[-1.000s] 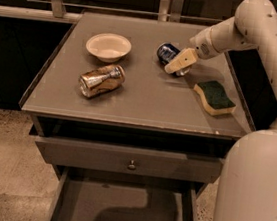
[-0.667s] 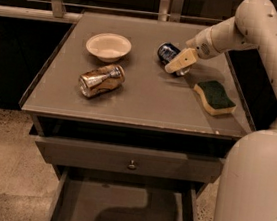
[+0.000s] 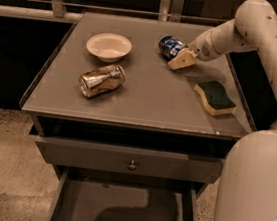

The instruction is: Place pepsi can into middle drawer

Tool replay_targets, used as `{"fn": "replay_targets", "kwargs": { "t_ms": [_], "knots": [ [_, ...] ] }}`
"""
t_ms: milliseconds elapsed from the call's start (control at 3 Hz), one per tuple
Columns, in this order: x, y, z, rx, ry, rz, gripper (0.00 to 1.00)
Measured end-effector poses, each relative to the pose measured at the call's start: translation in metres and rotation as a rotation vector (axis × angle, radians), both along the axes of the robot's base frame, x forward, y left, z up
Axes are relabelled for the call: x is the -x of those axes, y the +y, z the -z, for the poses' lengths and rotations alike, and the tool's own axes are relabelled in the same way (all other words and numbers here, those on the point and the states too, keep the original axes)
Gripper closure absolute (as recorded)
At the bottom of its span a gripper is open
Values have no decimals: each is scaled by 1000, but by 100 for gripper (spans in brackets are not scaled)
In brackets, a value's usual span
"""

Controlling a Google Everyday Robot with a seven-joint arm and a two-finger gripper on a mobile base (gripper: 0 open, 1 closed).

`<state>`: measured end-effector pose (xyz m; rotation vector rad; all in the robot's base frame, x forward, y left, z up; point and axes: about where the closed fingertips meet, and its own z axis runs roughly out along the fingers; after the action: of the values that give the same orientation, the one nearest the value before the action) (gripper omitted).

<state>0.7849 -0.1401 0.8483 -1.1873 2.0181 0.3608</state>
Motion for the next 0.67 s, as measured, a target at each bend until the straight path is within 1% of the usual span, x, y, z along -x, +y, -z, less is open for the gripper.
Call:
{"fn": "replay_targets", "kwargs": {
  "t_ms": [333, 667],
  "knots": [
    [0, 0, 0, 0, 0, 0, 89],
    [0, 0, 0, 0, 0, 0, 100]
  ]
}}
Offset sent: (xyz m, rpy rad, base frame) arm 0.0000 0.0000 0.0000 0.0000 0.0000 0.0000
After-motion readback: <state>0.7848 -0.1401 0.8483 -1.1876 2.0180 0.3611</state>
